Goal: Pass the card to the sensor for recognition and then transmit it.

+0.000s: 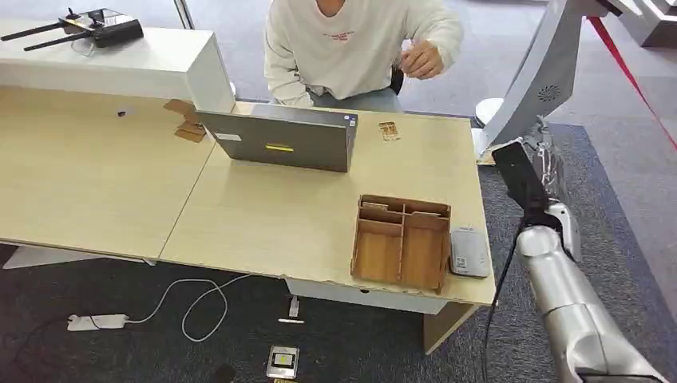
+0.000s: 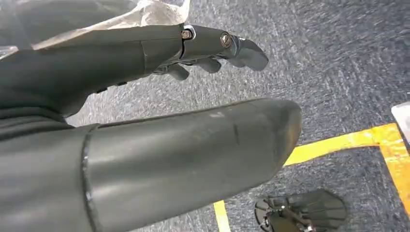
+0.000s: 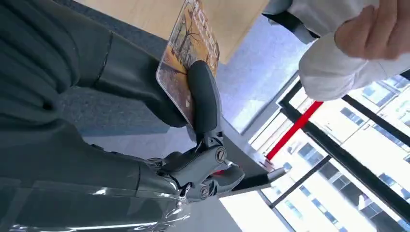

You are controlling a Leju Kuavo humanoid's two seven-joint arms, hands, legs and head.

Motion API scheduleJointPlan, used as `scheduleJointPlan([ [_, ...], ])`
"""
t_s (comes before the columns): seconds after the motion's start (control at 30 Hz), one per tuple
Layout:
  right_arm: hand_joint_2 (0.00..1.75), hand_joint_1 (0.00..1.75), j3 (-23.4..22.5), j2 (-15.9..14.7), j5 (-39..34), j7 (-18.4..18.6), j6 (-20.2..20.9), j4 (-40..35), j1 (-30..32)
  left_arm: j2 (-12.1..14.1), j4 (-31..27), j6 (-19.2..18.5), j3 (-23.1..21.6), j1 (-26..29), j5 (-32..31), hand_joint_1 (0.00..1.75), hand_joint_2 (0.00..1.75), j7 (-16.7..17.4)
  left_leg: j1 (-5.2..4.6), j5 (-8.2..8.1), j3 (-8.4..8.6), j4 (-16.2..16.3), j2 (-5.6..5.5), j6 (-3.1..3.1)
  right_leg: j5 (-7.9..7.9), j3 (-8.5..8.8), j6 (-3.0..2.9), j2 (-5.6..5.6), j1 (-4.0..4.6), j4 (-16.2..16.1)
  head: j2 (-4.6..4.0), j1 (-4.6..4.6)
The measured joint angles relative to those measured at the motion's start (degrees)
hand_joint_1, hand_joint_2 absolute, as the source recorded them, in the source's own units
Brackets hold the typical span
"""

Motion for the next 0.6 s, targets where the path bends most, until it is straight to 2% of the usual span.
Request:
scheduleJointPlan([
  [0.23,1.75,1.75,1.4,4.2,4.7,-0.8,-0.1,2.6,-4.9,-1.1,0.0,3.2,-4.0,-0.1,0.0,0.00,0.00,-0.5,0.01,0.00,-0.04,0.0,-0.01,0.00,0.00,-0.03,0.00,0.00,0.00,0.0,0.00,0.00],
  [0.6,1.75,1.75,4.3,9.4,9.6,-0.7,-0.1,8.5,-8.8,-1.8,0.0,3.2,-9.4,-0.7,0.0,0.00,0.00,0.5,0.01,0.00,-0.04,0.0,-0.01,-0.01,0.00,-0.05,0.00,0.00,0.00,0.0,0.00,0.00],
])
